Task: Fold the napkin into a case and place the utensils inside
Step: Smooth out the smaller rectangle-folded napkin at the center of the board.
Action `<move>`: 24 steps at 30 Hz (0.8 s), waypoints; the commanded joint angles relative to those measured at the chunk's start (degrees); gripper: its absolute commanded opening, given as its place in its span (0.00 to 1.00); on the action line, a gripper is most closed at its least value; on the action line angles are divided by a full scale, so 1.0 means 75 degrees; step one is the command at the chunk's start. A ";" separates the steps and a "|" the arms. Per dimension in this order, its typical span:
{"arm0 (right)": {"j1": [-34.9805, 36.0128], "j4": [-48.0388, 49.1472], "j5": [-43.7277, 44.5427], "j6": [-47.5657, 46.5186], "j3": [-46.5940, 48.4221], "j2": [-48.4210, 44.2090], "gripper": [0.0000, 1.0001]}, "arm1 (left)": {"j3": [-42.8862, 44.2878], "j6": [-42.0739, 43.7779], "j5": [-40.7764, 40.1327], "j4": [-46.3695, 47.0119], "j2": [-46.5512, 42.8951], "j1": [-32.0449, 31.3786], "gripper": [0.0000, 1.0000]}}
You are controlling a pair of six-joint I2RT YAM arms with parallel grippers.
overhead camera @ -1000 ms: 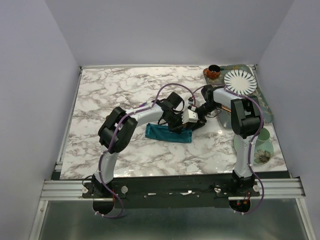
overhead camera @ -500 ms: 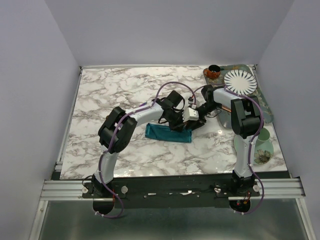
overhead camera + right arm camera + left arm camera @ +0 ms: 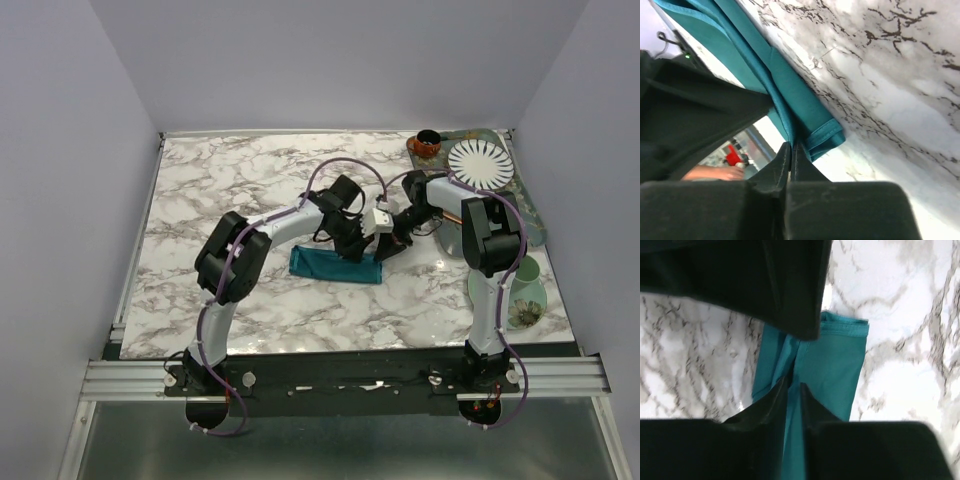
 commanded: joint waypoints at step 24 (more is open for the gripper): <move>0.0243 0.0228 -0.0059 -0.0362 0.0266 -0.0465 0.01 | -0.0406 -0.0305 0.0541 -0.2621 -0.0870 0.3225 0.48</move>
